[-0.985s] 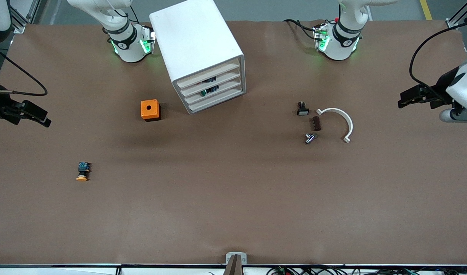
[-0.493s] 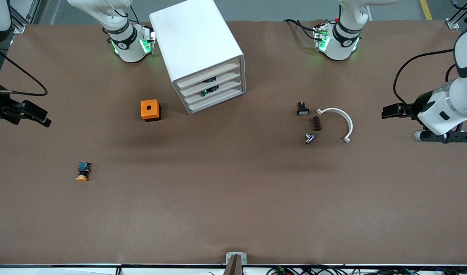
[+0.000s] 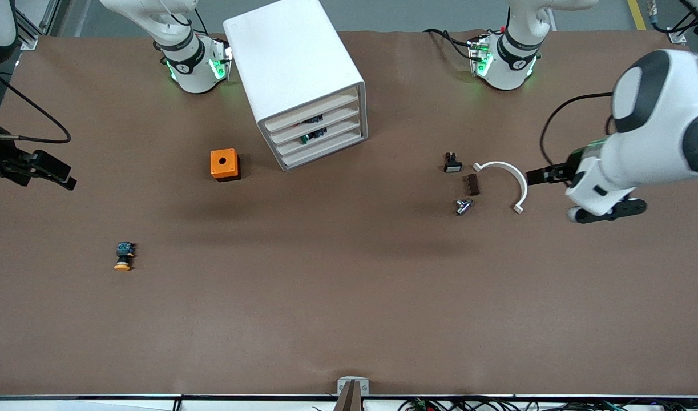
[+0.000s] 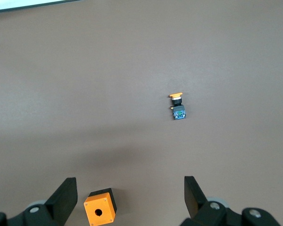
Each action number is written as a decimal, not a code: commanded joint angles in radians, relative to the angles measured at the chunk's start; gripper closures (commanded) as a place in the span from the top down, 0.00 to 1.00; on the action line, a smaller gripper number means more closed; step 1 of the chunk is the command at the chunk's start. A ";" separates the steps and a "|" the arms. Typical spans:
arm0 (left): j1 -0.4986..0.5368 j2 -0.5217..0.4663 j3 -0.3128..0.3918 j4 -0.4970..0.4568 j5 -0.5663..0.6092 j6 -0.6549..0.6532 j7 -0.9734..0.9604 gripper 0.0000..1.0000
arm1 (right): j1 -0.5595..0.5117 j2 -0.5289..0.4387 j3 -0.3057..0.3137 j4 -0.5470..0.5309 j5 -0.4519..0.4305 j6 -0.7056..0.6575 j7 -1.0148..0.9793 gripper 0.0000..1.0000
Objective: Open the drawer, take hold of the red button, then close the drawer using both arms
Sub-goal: 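Reach the drawer front and grasp its handle with the left gripper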
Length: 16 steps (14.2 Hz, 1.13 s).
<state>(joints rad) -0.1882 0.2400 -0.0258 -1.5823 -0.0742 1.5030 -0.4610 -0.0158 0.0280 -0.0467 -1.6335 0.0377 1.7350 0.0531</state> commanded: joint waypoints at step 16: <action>-0.109 0.507 -0.180 0.174 -0.606 -0.049 -1.493 1.00 | -0.010 0.001 0.001 0.009 -0.007 -0.012 -0.010 1.00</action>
<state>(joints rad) -0.3090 0.6870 -0.1826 -1.4573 -0.6184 1.4929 -1.8461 -0.0169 0.0283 -0.0509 -1.6340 0.0377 1.7344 0.0505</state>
